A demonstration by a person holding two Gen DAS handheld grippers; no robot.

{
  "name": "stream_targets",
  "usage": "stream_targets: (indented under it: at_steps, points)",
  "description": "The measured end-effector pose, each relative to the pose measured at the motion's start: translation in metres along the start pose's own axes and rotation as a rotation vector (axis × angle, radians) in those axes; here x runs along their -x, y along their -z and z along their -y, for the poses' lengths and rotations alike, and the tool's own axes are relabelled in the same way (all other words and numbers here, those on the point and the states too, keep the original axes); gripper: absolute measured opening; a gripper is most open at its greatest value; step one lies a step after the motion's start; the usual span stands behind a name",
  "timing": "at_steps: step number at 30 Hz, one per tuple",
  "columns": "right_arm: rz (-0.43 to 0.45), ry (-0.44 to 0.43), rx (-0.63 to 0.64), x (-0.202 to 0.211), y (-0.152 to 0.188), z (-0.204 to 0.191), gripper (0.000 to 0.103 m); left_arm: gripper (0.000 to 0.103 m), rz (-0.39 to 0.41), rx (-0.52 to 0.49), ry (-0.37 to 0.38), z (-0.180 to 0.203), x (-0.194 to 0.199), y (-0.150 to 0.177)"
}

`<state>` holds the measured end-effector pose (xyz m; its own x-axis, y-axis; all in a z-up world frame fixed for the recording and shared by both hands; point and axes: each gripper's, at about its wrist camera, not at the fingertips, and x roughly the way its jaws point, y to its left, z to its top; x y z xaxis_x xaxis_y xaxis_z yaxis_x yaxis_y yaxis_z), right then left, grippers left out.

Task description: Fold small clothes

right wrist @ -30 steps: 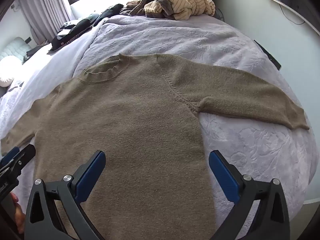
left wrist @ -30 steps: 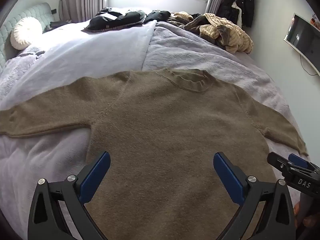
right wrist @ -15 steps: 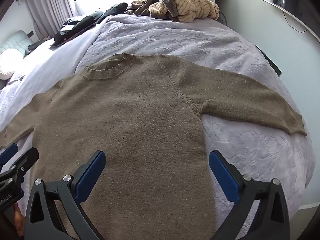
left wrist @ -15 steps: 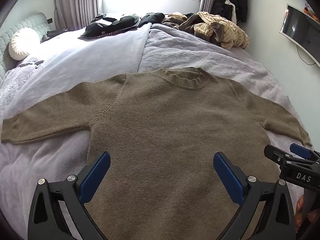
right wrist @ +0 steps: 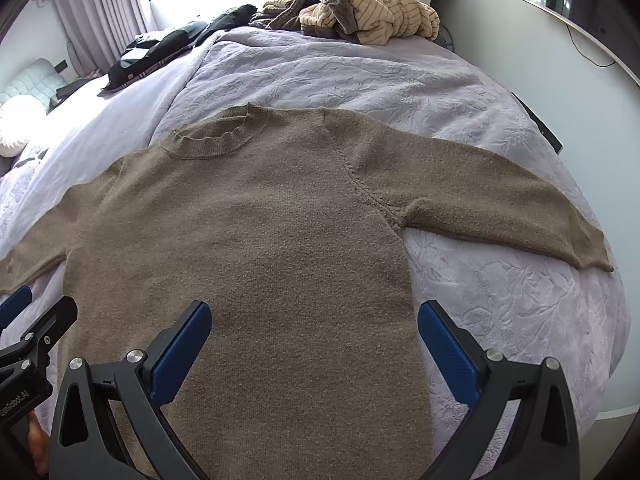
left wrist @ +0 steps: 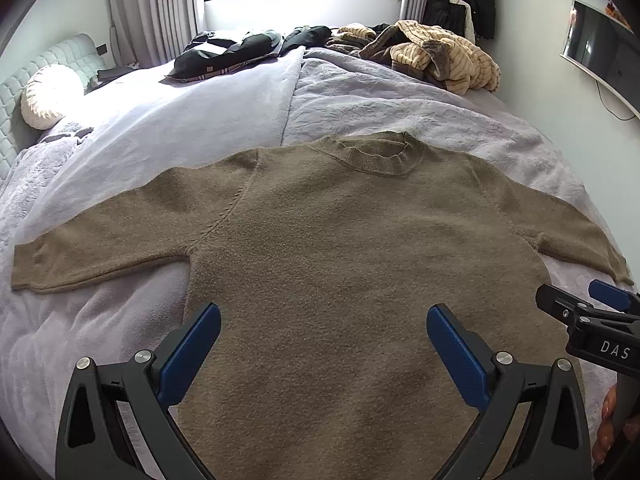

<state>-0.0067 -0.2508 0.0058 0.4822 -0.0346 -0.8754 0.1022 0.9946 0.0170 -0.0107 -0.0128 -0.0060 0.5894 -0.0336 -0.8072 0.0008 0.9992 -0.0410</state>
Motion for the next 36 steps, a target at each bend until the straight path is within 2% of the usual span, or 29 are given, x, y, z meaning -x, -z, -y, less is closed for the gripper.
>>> stream_targets:
  at_steps: [36]
  points:
    - [0.031, 0.042, 0.037, 0.0046, 0.0039, -0.005, 0.103, 0.103, 0.016, -0.015, -0.016, 0.0036, 0.0039, 0.0006]
